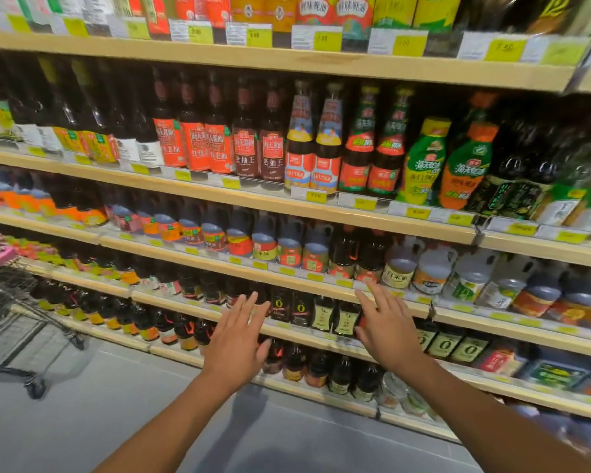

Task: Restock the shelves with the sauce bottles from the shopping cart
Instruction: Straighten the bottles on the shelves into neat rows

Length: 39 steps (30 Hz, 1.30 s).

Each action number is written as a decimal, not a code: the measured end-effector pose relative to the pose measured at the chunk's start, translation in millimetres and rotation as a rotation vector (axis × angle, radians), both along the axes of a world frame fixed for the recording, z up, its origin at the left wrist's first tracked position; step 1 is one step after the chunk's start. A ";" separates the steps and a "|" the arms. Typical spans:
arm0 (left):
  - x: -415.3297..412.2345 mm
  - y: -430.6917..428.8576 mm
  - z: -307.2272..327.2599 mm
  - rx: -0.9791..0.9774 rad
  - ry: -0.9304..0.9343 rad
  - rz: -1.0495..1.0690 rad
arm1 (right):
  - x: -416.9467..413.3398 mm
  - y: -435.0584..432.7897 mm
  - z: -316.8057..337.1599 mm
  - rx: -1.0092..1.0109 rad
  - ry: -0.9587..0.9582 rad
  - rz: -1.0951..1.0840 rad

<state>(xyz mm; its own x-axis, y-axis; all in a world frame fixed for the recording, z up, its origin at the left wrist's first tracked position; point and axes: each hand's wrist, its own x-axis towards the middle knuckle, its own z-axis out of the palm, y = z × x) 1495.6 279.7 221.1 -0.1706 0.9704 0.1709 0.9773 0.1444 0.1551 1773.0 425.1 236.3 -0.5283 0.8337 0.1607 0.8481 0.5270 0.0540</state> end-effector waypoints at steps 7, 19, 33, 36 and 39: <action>17.3 39.0 -1.1 0.005 -0.095 -0.062 | 12.2 8.0 10.1 -0.049 0.117 -0.123; 15.7 92.0 4.8 -0.001 -0.063 -0.029 | -1.8 74.8 -1.3 0.006 0.152 0.034; -98.8 67.8 10.5 -0.024 -0.161 0.285 | -175.1 109.0 -1.7 -0.039 0.109 0.382; -139.3 56.1 3.1 -0.022 -0.201 0.322 | -222.5 102.8 -4.5 -0.038 0.140 0.434; -189.8 38.9 -10.6 0.018 -0.134 0.320 | -273.6 93.9 -7.6 -0.048 0.137 0.446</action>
